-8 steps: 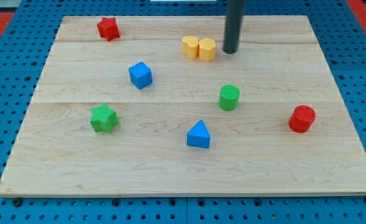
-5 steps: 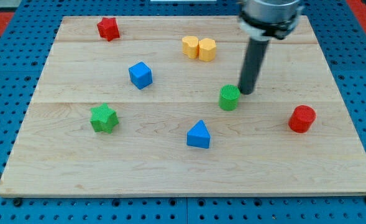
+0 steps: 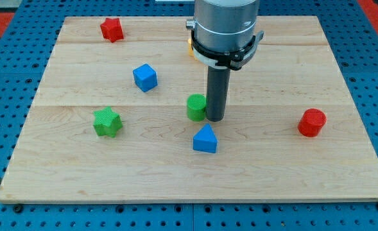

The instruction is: Move the green circle to the right side of the green star

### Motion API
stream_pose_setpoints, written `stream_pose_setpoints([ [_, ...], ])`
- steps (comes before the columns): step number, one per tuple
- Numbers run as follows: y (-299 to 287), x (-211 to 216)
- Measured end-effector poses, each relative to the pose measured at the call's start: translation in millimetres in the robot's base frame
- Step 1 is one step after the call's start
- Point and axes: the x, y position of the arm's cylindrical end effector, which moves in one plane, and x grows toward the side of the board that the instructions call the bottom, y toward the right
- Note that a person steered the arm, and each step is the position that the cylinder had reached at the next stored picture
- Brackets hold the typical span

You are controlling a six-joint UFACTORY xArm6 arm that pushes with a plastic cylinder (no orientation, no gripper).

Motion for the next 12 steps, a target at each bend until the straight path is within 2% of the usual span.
stream_pose_setpoints([
  [1, -3, -4],
  [4, -75, -8],
  [5, -51, -50],
  [6, -93, -74],
  [7, -139, -33],
  [8, -119, -44],
  [9, -96, -80],
  [10, -54, -78],
  [12, -114, -23],
])
